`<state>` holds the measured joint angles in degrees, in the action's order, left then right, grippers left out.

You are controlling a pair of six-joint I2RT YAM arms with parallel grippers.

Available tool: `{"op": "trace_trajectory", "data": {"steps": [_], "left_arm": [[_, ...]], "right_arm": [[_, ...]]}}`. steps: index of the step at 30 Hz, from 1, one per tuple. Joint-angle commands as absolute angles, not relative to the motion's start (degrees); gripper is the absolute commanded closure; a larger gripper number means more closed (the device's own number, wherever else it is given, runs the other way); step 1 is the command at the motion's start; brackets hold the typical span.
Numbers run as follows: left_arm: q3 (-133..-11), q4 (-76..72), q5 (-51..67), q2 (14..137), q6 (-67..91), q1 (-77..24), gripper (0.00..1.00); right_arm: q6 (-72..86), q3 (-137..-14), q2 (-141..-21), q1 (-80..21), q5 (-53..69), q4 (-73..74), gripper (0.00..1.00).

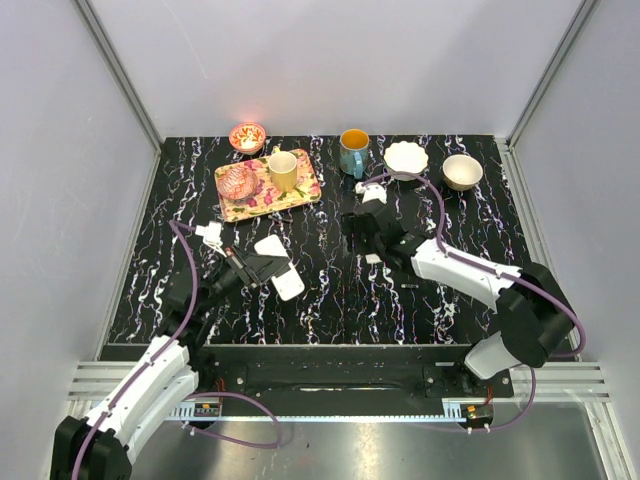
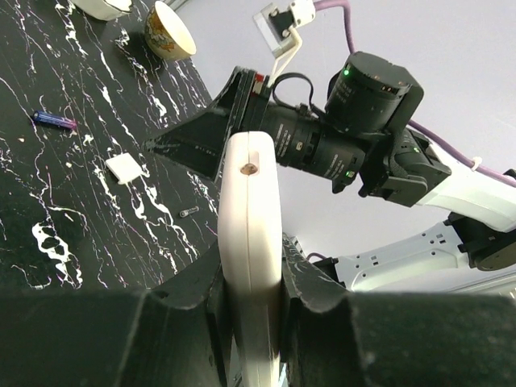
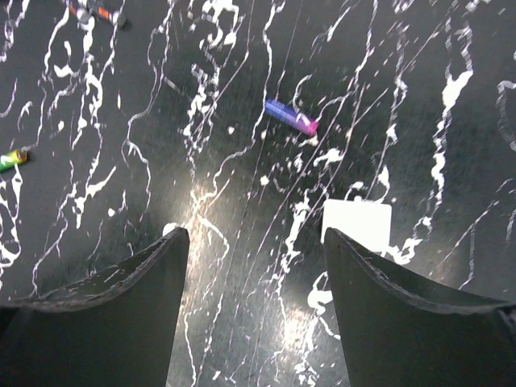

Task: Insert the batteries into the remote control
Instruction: Pick up the battery from the center of the board.

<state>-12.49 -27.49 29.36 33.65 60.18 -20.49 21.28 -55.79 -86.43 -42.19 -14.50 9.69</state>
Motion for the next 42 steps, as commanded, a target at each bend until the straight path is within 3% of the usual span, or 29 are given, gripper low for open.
{"op": "trace_trajectory", "data": {"steps": [1, 11, 22, 33, 42], "left_arm": [[-12.8, -33.1, 30.8, 34.6, 59.8, -20.2, 1.00], [-13.2, -34.2, 31.9, 36.4, 59.7, -20.2, 1.00], [-13.2, -32.8, 32.0, 36.7, 58.7, -20.2, 1.00], [-13.6, -29.8, 31.4, 36.0, 57.5, -20.2, 1.00], [-13.4, -28.3, 30.8, 35.7, 56.4, -20.2, 1.00]], "right_arm": [[19.4, -61.0, -86.7, -39.5, -17.5, 11.4, 0.26], [20.7, -60.0, -88.2, -28.7, -15.1, 11.7, 0.33], [22.4, -63.4, -97.3, -29.4, -5.4, 8.3, 0.38], [17.5, -74.4, -108.1, -33.7, -7.6, 10.2, 0.38], [15.8, -76.6, -112.1, -33.9, -9.7, 12.0, 0.36]]}}
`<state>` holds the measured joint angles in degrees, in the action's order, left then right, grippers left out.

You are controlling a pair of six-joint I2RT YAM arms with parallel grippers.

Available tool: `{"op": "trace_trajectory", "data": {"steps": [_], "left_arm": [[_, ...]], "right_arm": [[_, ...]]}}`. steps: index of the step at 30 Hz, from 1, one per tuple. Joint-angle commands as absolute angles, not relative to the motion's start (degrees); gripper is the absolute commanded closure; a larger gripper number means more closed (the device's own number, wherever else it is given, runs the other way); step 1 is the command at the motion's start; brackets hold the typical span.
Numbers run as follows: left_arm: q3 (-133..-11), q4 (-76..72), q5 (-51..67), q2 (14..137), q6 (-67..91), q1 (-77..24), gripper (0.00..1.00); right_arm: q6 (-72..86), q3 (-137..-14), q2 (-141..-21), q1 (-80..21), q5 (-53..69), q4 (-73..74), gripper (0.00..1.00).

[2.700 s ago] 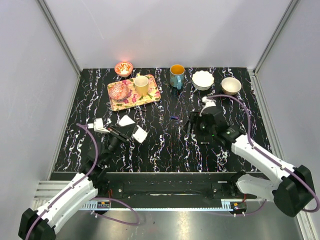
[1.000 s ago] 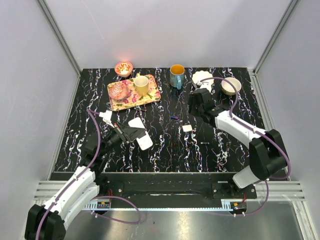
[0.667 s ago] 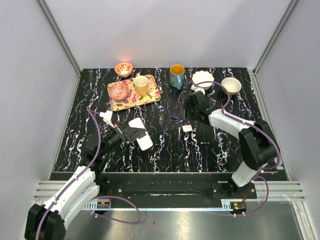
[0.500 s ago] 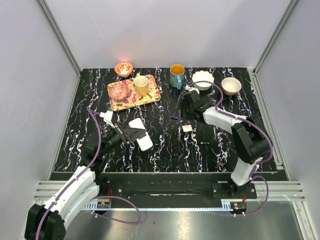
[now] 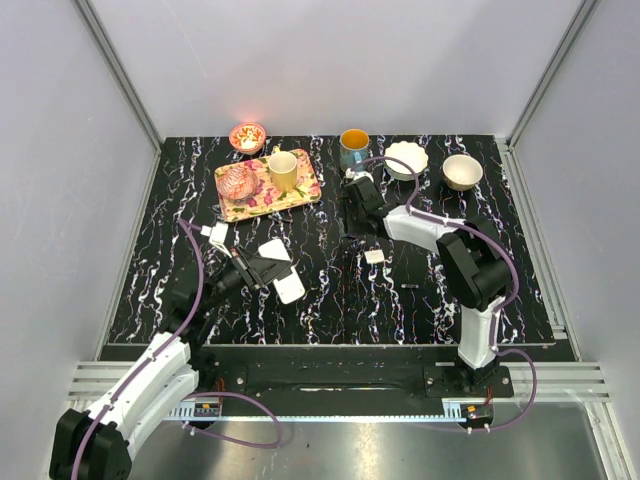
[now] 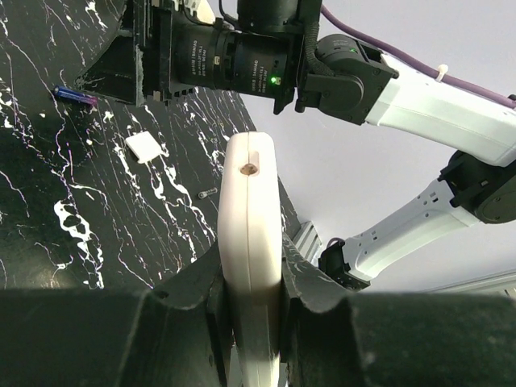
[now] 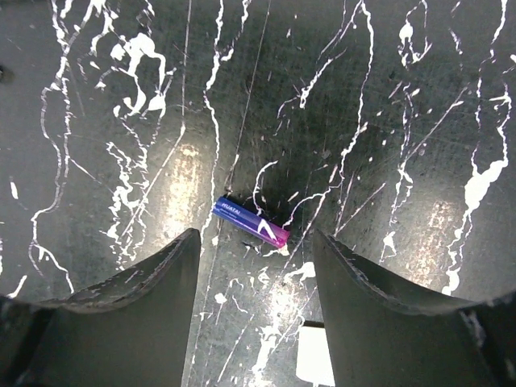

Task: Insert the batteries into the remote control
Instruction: Pick up the battery from the center of the board.

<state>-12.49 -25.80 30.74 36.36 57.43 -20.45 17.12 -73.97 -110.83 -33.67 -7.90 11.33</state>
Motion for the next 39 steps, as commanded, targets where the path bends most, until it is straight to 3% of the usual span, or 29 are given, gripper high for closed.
{"op": "trace_trajectory", "data": {"steps": [1, 20, 39], "left_arm": [[-13.4, -28.6, 30.8, 35.9, 56.4, -20.2, 1.00], [-12.8, -28.9, 31.4, 36.3, 56.5, -20.2, 1.00], [-12.0, -28.9, 31.7, 35.5, 56.7, -20.2, 1.00]], "right_arm": [[15.8, -76.6, -112.7, -34.1, -9.9, 12.1, 0.36], [10.8, -79.1, -118.0, -35.9, -8.3, 12.3, 0.40], [11.3, -77.7, -117.2, -38.4, -13.2, 14.4, 0.66]]}}
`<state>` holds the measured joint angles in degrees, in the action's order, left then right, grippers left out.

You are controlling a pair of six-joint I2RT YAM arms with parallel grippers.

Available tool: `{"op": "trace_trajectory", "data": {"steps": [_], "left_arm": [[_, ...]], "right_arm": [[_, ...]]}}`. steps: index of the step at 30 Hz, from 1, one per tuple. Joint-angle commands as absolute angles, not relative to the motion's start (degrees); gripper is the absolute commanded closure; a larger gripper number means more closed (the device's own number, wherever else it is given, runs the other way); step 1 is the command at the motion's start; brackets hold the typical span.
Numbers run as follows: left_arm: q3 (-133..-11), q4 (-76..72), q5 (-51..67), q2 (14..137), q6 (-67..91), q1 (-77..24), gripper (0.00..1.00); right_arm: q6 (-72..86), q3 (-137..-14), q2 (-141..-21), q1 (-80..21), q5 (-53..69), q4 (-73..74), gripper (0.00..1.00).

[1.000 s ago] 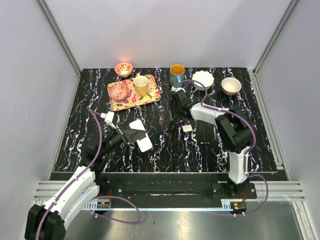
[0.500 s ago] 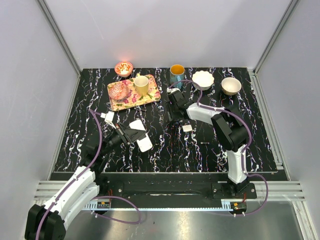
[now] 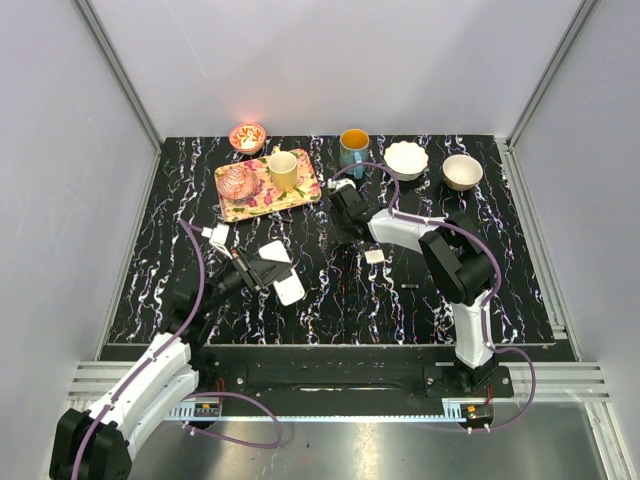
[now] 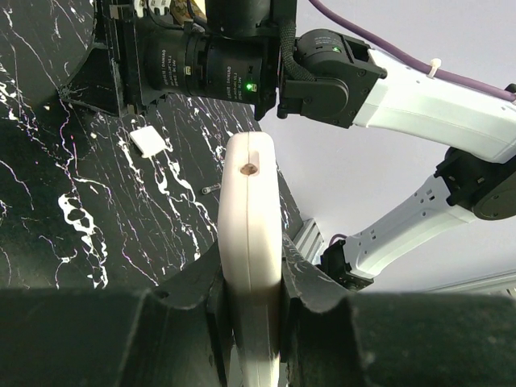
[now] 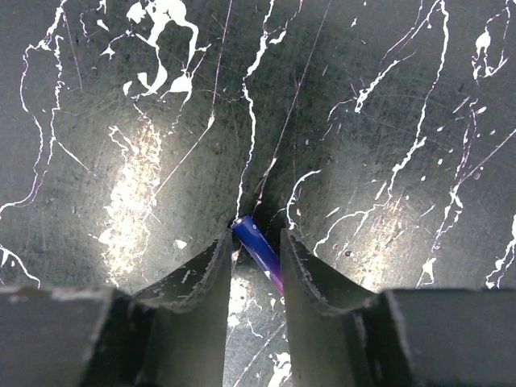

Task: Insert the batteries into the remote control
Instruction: Pick up the battery from the center of the board.

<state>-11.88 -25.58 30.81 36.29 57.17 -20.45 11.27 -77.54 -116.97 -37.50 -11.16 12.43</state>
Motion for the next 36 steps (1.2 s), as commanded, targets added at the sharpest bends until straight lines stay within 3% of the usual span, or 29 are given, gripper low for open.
{"op": "trace_trajectory", "data": {"steps": [1, 14, 16, 17, 21, 36], "left_arm": [[-12.0, -28.9, 31.7, 35.3, 56.7, -20.1, 1.00], [-11.3, -29.3, 31.8, 35.0, 57.2, -20.1, 1.00], [-11.2, -29.4, 31.7, 34.9, 57.3, -20.1, 1.00], [-11.2, -29.4, 31.7, 34.8, 57.4, -20.2, 1.00], [-11.1, -29.4, 31.8, 34.6, 57.6, -20.2, 1.00], [-10.9, -29.5, 32.0, 34.7, 57.7, -20.2, 1.00]], "right_arm": [[11.2, -77.7, -117.2, -38.4, -13.3, 14.6, 0.67], [11.2, -78.1, -117.9, -38.5, -14.6, 16.1, 0.90], [11.3, -78.4, -117.9, -38.5, -14.7, 16.2, 0.85], [11.4, -78.7, -118.0, -38.5, -14.9, 16.4, 0.76], [11.4, -79.9, -118.7, -38.5, -15.0, 17.3, 0.62], [10.2, -82.6, -120.5, -38.5, -14.7, 18.3, 0.69]]}}
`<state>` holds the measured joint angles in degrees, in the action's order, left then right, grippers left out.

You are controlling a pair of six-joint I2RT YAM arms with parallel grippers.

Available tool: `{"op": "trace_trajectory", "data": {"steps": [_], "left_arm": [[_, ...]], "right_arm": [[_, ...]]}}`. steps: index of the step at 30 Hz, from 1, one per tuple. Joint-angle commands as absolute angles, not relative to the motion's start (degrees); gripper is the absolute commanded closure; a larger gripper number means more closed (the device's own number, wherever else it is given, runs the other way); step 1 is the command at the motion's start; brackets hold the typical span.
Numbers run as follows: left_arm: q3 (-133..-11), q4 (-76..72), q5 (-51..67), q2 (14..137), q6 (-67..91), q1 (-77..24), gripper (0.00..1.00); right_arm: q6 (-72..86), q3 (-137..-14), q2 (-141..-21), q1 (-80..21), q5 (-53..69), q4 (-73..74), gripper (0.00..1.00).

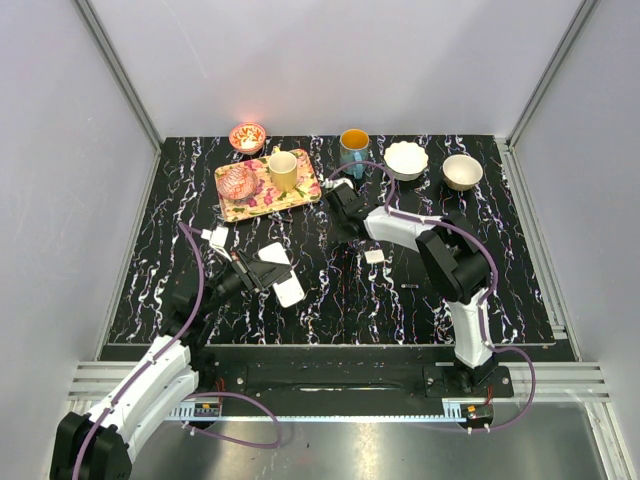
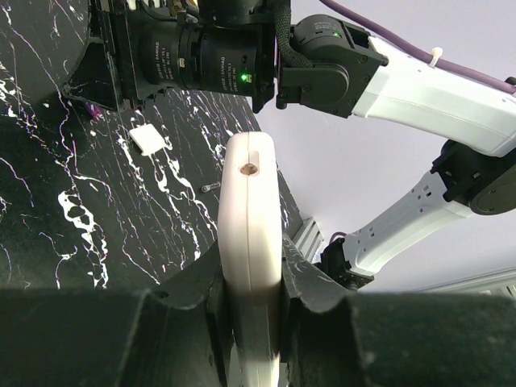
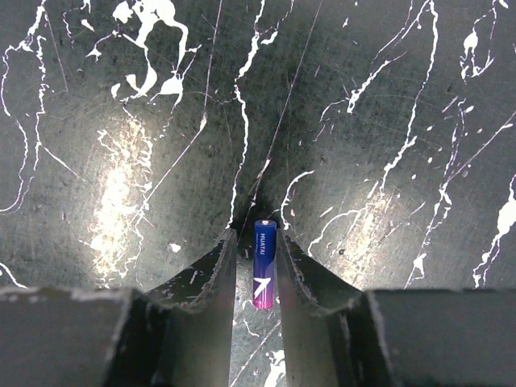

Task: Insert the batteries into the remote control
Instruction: Pick up the battery from the center of the board.

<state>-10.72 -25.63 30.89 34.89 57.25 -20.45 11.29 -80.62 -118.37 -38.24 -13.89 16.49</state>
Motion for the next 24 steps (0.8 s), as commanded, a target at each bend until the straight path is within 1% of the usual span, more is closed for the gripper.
{"op": "trace_trajectory", "data": {"steps": [1, 15, 18, 21, 23, 24], "left_arm": [[-11.2, -29.4, 32.1, 34.8, 57.7, -20.2, 1.00], [-11.3, -29.6, 32.2, 34.8, 57.7, -20.2, 1.00], [-11.3, -29.6, 32.3, 34.9, 57.7, -20.2, 1.00], [-11.2, -29.7, 32.3, 34.9, 57.7, -20.2, 1.00], [-11.1, -29.8, 32.3, 34.9, 57.7, -20.2, 1.00], [-11.1, -29.8, 32.3, 34.9, 57.7, -20.2, 1.00]], "right_arm": [[10.2, -82.9, -120.6, -38.5, -14.7, 18.3, 0.69], [9.8, -84.5, -122.7, -38.4, -13.8, 19.5, 0.74], [9.8, -84.6, -122.7, -38.3, -13.4, 20.2, 0.79], [10.2, -84.0, -122.6, -38.3, -13.2, 20.7, 0.89], [10.7, -83.7, -122.1, -38.2, -13.2, 21.1, 1.00], [10.9, -83.1, -121.8, -38.1, -13.1, 21.2, 1.00]]}}
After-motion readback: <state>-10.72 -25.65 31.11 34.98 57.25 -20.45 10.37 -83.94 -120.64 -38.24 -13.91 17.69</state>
